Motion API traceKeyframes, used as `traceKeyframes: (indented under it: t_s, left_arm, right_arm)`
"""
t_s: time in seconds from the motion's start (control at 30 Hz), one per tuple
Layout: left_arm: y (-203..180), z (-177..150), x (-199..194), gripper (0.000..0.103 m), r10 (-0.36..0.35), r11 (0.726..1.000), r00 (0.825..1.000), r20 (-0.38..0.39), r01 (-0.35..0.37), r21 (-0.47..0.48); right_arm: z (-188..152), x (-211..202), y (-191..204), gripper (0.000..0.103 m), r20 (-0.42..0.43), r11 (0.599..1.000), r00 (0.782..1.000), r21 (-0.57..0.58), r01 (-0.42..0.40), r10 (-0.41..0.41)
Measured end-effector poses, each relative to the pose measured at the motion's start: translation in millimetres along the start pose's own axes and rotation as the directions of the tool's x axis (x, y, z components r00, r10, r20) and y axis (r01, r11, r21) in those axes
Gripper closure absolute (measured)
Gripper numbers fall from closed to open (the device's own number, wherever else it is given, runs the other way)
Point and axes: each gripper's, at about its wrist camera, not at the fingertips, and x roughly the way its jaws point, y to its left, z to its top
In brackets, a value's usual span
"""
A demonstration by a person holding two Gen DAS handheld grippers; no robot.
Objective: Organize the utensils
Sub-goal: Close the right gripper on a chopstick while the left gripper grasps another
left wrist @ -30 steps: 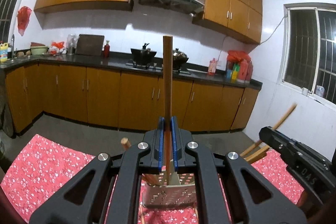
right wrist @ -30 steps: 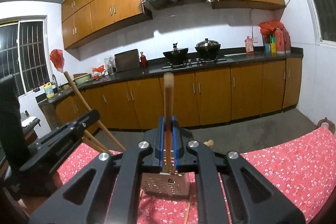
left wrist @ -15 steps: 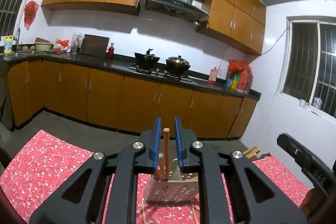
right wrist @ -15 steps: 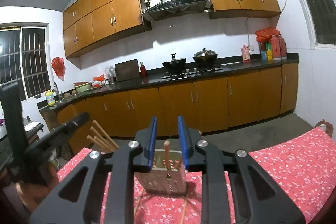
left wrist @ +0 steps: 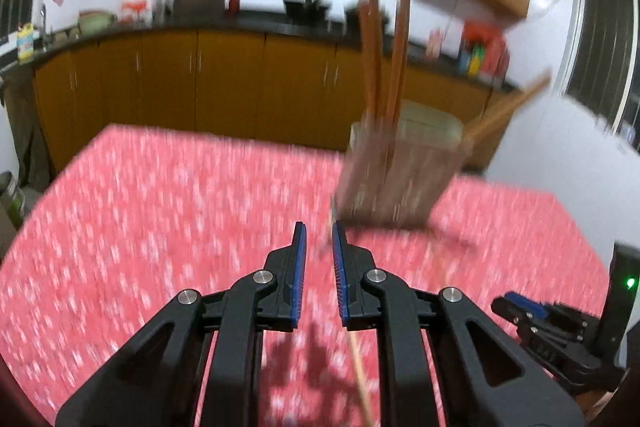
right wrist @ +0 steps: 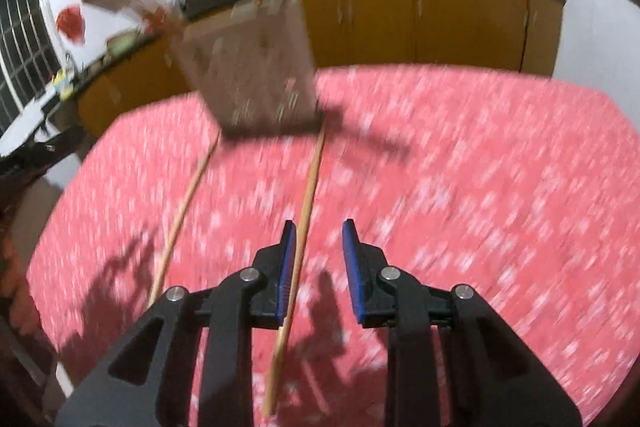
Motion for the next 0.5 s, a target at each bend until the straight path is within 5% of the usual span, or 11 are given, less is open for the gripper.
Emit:
traceKeyframes:
  t_s: [0.23,0.33,0.5]
  left_arm:
    - [-6.8,-42.5,20.2,0.089,-0.031,1.000,0.990,-0.136,0.031,0.002]
    - [-12.7,-51.2,24.2,0.089,-0.043,0.999,0.985,-0.168,0.046,0.008]
    - [-24.0,-61.6,31.5,0.089,-0.059,0.998,0.979,-0.198,0.064,0.023]
  right_arm:
    - [-28.7,17.0,23.9,0.078,-0.087,0.998,0.996,-0.062,0.004,-0.010]
    - [-30.3,18.0,27.3,0.093,-0.067,0.994,0.996,-0.098,0.058,-0.065]
    - [-19.4,22.1,8.3,0.095,-0.057,0.992,0.990,-0.036,0.124,-0.125]
